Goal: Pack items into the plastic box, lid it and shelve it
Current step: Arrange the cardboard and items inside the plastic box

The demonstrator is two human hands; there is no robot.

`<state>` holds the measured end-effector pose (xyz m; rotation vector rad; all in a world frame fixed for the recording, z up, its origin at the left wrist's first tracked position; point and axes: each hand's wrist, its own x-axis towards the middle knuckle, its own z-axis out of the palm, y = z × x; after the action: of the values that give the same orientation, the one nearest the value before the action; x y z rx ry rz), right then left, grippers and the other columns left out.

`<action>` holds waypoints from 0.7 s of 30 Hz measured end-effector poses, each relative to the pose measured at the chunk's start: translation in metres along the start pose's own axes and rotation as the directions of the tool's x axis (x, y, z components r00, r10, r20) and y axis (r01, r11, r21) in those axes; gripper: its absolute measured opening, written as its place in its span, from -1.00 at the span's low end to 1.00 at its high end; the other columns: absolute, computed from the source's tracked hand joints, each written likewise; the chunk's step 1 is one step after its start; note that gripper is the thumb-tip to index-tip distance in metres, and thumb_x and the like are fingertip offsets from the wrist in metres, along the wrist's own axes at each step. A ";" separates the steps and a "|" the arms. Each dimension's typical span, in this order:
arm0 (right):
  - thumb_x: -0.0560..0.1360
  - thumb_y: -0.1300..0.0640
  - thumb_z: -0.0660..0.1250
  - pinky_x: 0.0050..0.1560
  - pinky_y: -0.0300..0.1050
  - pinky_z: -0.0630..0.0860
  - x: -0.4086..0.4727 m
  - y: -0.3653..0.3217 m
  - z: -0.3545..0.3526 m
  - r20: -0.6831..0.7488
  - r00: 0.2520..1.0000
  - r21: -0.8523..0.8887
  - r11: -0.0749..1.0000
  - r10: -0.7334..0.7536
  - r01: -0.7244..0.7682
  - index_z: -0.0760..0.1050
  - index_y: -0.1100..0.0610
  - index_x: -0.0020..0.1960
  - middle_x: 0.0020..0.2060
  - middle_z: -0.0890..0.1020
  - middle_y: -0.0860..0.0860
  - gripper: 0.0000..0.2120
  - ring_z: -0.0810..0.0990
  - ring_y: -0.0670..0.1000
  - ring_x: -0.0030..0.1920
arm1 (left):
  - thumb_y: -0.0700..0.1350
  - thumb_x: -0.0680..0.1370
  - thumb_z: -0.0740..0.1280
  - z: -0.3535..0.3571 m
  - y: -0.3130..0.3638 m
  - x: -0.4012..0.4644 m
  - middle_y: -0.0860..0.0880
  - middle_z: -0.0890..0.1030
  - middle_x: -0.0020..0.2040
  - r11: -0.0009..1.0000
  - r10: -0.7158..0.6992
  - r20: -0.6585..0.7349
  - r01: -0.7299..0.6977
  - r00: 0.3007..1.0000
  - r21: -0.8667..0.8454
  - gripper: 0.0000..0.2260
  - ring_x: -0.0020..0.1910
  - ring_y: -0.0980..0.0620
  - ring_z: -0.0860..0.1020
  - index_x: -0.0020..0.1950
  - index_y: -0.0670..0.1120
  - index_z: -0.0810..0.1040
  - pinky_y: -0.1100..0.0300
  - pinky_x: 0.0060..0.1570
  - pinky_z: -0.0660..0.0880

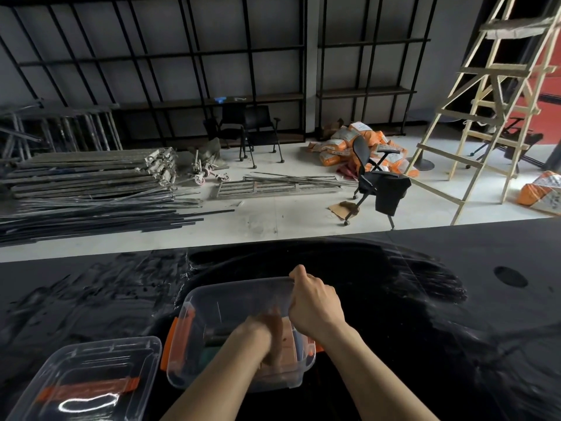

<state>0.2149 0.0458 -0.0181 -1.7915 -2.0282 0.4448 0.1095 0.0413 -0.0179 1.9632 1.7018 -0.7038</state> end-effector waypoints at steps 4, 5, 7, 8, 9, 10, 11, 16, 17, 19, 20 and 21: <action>0.43 0.23 0.32 -0.13 -0.05 0.32 0.001 0.000 0.002 -0.004 1.000 -0.005 1.000 0.004 -0.004 0.35 0.09 0.26 0.03 0.64 0.07 -0.59 0.61 0.17 -0.03 | -0.22 0.50 0.45 0.007 -0.009 0.000 -0.13 0.46 0.38 0.992 0.100 -0.022 -0.102 0.995 -0.068 -0.53 0.31 -0.13 0.49 0.38 -0.14 0.42 0.13 0.12 0.48; 0.43 0.23 0.32 -0.13 -0.05 0.33 0.001 -0.001 0.002 -0.006 1.000 -0.005 1.000 0.004 -0.004 0.35 0.09 0.25 0.02 0.64 0.06 -0.59 0.61 0.16 -0.04 | -0.21 0.49 0.46 0.009 -0.012 0.001 -0.13 0.49 0.35 0.988 0.129 -0.025 -0.131 0.991 -0.086 -0.58 0.28 -0.12 0.51 0.32 -0.14 0.45 0.16 0.04 0.48; 0.43 0.24 0.32 -0.13 -0.04 0.35 0.002 -0.001 0.004 -0.013 1.000 -0.002 1.000 0.006 -0.006 0.34 0.10 0.23 0.01 0.63 0.06 -0.61 0.61 0.15 -0.05 | -0.19 0.50 0.45 0.013 -0.018 0.002 -0.13 0.53 0.30 0.980 0.171 -0.038 -0.174 0.985 -0.096 -0.66 0.24 -0.13 0.53 0.25 -0.13 0.47 0.15 0.05 0.49; 0.43 0.24 0.32 -0.13 -0.04 0.36 0.002 -0.002 0.004 -0.015 1.000 0.000 1.000 0.010 -0.010 0.34 0.10 0.21 0.00 0.63 0.06 -0.63 0.61 0.15 -0.06 | -0.18 0.51 0.43 0.015 -0.019 0.003 -0.14 0.54 0.28 0.979 0.181 -0.039 -0.184 0.983 -0.086 -0.68 0.23 -0.14 0.54 0.23 -0.14 0.47 0.10 0.10 0.51; 0.44 0.25 0.32 -0.13 -0.05 0.36 0.002 -0.002 0.004 -0.015 1.000 0.002 1.000 0.015 -0.015 0.35 0.10 0.20 -0.01 0.63 0.06 -0.64 0.61 0.15 -0.06 | -0.17 0.52 0.41 0.016 -0.018 0.004 -0.15 0.56 0.26 0.980 0.184 -0.041 -0.187 0.982 -0.074 -0.69 0.22 -0.14 0.55 0.23 -0.14 0.46 0.06 0.15 0.52; 0.44 0.25 0.32 -0.13 -0.04 0.36 0.002 -0.003 0.004 -0.015 1.000 0.004 1.000 0.022 -0.022 0.35 0.11 0.19 -0.01 0.63 0.07 -0.65 0.61 0.15 -0.05 | -0.16 0.53 0.38 0.017 -0.016 0.004 -0.15 0.57 0.24 0.980 0.184 -0.047 -0.187 0.982 -0.063 -0.70 0.21 -0.15 0.56 0.24 -0.14 0.45 0.02 0.17 0.52; 0.44 0.25 0.32 -0.12 -0.04 0.36 0.002 -0.003 0.004 -0.014 0.999 0.007 1.000 0.028 -0.028 0.35 0.11 0.19 -0.01 0.63 0.07 -0.65 0.61 0.16 -0.05 | -0.15 0.55 0.36 0.019 -0.015 0.004 -0.15 0.59 0.22 0.981 0.181 -0.060 -0.185 0.982 -0.062 -0.71 0.19 -0.15 0.56 0.25 -0.13 0.44 0.00 0.19 0.52; 0.43 0.26 0.30 -0.13 -0.05 0.32 0.001 -0.007 0.001 -0.012 0.999 0.003 0.999 0.043 -0.043 0.35 0.12 0.16 -0.04 0.63 0.07 -0.68 0.50 0.13 -0.19 | -0.04 0.66 0.18 0.026 -0.004 0.005 -0.11 0.57 0.29 0.991 0.132 -0.176 -0.128 0.975 0.033 -0.69 0.26 -0.11 0.53 0.38 -0.08 0.43 0.01 0.27 0.47; 0.43 0.26 0.30 -0.13 -0.05 0.31 0.000 -0.007 -0.001 -0.009 0.999 0.000 0.999 0.045 -0.045 0.35 0.12 0.15 -0.06 0.62 0.06 -0.68 0.44 0.11 -0.23 | -0.07 0.67 0.15 0.026 -0.003 0.006 -0.12 0.56 0.31 0.991 0.130 -0.160 -0.125 0.979 0.045 -0.69 0.28 -0.12 0.52 0.39 -0.09 0.43 0.00 0.30 0.45; 0.44 0.25 0.30 -0.14 -0.05 0.31 -0.001 -0.007 -0.003 0.005 0.999 -0.002 0.999 0.048 -0.048 0.35 0.12 0.15 -0.10 0.59 0.05 -0.69 0.40 0.10 -0.24 | -0.12 0.67 0.14 0.023 -0.005 0.004 -0.15 0.56 0.31 0.989 0.143 -0.127 -0.137 0.982 0.052 -0.70 0.28 -0.14 0.52 0.38 -0.11 0.44 -0.03 0.31 0.44; 0.44 0.24 0.30 -0.14 -0.05 0.31 -0.001 -0.006 -0.004 0.014 0.999 0.000 0.999 0.046 -0.046 0.35 0.12 0.15 -0.09 0.59 0.05 -0.69 0.40 0.09 -0.24 | -0.10 0.66 0.17 0.019 -0.008 0.002 -0.16 0.57 0.29 0.986 0.160 -0.128 -0.154 0.979 0.060 -0.71 0.26 -0.15 0.53 0.36 -0.12 0.46 -0.05 0.30 0.45; 0.44 0.24 0.31 -0.15 -0.04 0.31 -0.001 -0.006 -0.004 0.026 0.999 0.002 0.999 0.046 -0.046 0.35 0.11 0.15 -0.09 0.59 0.05 -0.69 0.41 0.09 -0.24 | -0.10 0.65 0.21 0.016 -0.011 0.001 -0.16 0.57 0.27 0.981 0.184 -0.124 -0.176 0.975 0.077 -0.74 0.24 -0.16 0.54 0.31 -0.13 0.49 -0.07 0.28 0.47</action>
<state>0.2119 0.0437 -0.0114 -1.8430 -2.0064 0.4861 0.0974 0.0332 -0.0308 2.2192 1.5644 -0.5838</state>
